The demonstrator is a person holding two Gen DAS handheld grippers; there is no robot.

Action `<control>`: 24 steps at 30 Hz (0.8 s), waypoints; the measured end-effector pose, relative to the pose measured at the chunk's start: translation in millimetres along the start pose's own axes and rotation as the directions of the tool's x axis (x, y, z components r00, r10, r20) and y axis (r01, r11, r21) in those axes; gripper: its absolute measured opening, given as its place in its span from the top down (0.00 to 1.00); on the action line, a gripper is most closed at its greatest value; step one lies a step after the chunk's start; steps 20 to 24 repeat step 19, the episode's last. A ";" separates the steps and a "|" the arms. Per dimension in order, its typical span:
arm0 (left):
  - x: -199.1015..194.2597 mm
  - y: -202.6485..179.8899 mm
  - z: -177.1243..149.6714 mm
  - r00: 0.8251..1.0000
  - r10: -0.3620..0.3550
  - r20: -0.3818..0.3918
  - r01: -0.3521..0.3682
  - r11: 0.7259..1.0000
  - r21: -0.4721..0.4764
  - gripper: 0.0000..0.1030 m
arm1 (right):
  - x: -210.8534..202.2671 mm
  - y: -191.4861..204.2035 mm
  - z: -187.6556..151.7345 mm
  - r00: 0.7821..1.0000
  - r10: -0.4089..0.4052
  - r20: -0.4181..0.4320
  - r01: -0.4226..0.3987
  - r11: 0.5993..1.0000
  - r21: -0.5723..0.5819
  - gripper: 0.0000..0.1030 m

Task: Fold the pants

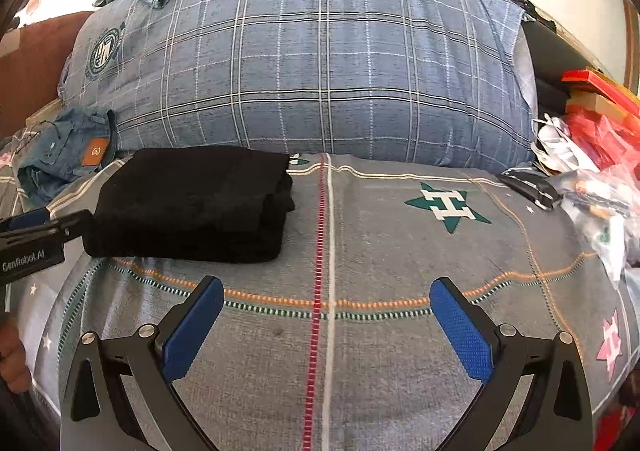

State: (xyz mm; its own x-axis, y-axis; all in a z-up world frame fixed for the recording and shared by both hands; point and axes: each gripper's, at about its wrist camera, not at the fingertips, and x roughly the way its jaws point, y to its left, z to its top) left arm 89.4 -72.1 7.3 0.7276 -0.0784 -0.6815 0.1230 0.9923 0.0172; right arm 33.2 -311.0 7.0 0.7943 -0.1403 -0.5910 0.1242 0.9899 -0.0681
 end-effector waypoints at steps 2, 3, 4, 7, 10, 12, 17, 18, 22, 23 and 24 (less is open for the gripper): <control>-2.0 -4.5 -2.4 1.000 -0.005 -0.001 0.005 1.000 0.015 0.18 | -1.0 -3.3 -0.4 1.000 0.001 0.000 -0.001 1.000 0.012 0.00; -2.5 -6.1 -3.1 1.000 -0.010 -0.002 0.010 1.000 0.020 0.18 | -1.4 -5.2 -0.5 1.000 0.001 0.001 -0.001 1.000 0.019 0.00; -2.9 -7.4 -3.8 1.000 -0.013 -0.005 0.013 1.000 0.022 0.18 | -1.3 -6.0 -0.1 1.000 0.001 0.001 -0.001 1.000 0.021 0.00; -2.0 -10.5 -4.7 0.999 -0.028 -0.018 0.028 0.999 0.024 0.18 | -0.5 -7.9 0.1 1.000 0.001 -0.003 -0.001 0.999 0.032 0.00; -0.1 -11.8 -5.5 0.998 -0.045 -0.032 0.046 0.999 0.017 0.18 | 0.1 -8.0 -0.1 1.000 -0.001 -0.004 0.001 1.000 0.029 0.00; 0.7 -12.3 -6.2 0.998 -0.055 -0.033 0.055 0.998 0.016 0.18 | 0.1 -7.6 0.1 1.000 -0.001 -0.004 0.001 1.000 0.027 0.00; -4.0 -12.8 -7.7 0.996 -0.084 -0.016 0.084 0.996 0.005 0.18 | 2.2 -9.7 -0.6 1.000 -0.004 -0.016 0.005 0.999 0.040 0.00; -4.2 -12.8 -7.1 0.997 -0.081 -0.015 0.081 0.997 0.003 0.18 | 2.7 -10.9 -0.3 1.000 -0.005 -0.017 0.006 0.999 0.045 0.00; -4.3 -12.7 -6.5 0.997 -0.072 -0.017 0.072 0.997 0.000 0.17 | 2.8 -11.9 -0.2 1.000 -0.007 -0.017 0.008 0.999 0.048 0.00; -4.3 -12.7 -6.5 0.997 -0.072 -0.017 0.072 0.997 0.000 0.17 | 2.8 -11.9 -0.2 1.000 -0.007 -0.017 0.008 0.999 0.048 0.00; -4.3 -12.7 -6.5 0.997 -0.072 -0.017 0.072 0.997 0.000 0.17 | 2.8 -11.9 -0.2 1.000 -0.007 -0.017 0.008 0.999 0.048 0.00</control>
